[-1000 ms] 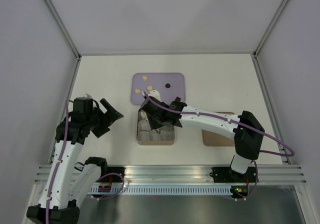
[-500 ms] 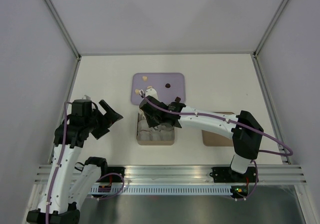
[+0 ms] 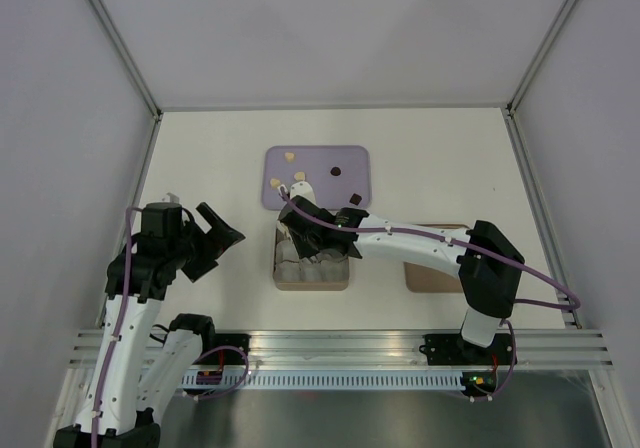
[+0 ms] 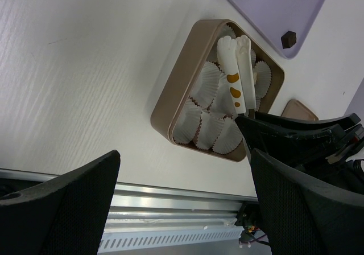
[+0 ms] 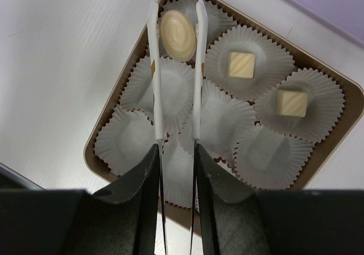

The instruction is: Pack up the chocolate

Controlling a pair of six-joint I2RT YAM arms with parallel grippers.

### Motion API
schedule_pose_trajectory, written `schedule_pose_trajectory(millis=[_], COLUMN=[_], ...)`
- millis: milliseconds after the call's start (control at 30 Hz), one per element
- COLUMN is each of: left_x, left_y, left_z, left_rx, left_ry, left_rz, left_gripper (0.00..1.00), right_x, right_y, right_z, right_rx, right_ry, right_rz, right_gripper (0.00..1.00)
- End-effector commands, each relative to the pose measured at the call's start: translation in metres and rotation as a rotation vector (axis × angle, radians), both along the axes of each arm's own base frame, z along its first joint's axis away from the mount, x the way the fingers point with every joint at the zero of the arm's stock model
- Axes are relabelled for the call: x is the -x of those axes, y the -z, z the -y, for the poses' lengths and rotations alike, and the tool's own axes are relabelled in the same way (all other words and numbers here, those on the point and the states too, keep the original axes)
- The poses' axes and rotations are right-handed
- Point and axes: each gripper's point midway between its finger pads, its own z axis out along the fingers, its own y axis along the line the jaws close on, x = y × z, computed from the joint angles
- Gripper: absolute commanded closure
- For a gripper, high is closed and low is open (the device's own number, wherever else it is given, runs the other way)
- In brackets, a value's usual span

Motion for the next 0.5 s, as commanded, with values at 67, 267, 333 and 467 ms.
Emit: schedule_pose_trajectory(millis=[67,267,333,467], left_x=[0.0046,0.0048,0.0048,0.0042], left_y=[0.0022,0.0058,0.0063,0.0065], left_z=[0.0041,0.0030,0.0035,0.0023], left_rx=[0.026,0.018,0.020,0.010], left_ry=[-0.001,-0.003,-0.001,0.001], left_rz=[-0.027,-0.036,-0.038,-0.039], left_gripper=[0.01,0.00,0.01,0.00], right_x=[-0.0087,-0.0092,-0.0092,-0.0089], right_y=[-0.0032,0.0026,0.0039,0.0054], right_z=[-0.0083,-0.0042,-0.0036,-0.0027], right_rx=[-0.018,-0.007,-0.005,0.001], right_ry=[0.003,0.023,0.025,0.009], right_rz=[0.046,0.041,0.041,0.048], right_gripper=[0.98,0.98,0.98,0.98])
